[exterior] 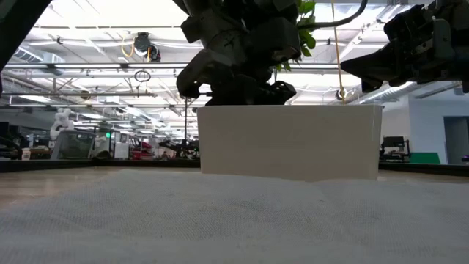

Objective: Pick and placing Produce into tupperware
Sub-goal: Put the pear into the basket

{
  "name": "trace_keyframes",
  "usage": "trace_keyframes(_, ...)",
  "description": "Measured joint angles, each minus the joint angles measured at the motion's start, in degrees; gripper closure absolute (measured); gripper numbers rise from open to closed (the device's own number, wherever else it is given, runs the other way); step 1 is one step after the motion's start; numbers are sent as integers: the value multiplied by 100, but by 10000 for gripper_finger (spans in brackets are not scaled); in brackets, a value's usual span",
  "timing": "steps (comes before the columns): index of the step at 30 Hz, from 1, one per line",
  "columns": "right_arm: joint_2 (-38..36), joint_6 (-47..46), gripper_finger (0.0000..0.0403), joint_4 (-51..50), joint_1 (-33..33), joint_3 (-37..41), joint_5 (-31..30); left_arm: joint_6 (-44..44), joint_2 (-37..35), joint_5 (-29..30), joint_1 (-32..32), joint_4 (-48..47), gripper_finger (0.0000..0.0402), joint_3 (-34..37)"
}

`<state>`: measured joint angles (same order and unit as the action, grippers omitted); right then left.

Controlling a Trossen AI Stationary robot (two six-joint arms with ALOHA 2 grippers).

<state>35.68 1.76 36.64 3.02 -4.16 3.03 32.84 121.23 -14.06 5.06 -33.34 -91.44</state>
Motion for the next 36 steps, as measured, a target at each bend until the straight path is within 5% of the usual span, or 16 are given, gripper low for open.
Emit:
trace_keyframes(20, 2, 44, 403, 39, 1, 0, 0, 190, 0, -387, 11, 326, 188, 2)
trace_keyframes(36, 1, 42, 403, 39, 1, 0, 0, 316, 45, -147, 11, 365, 188, 4)
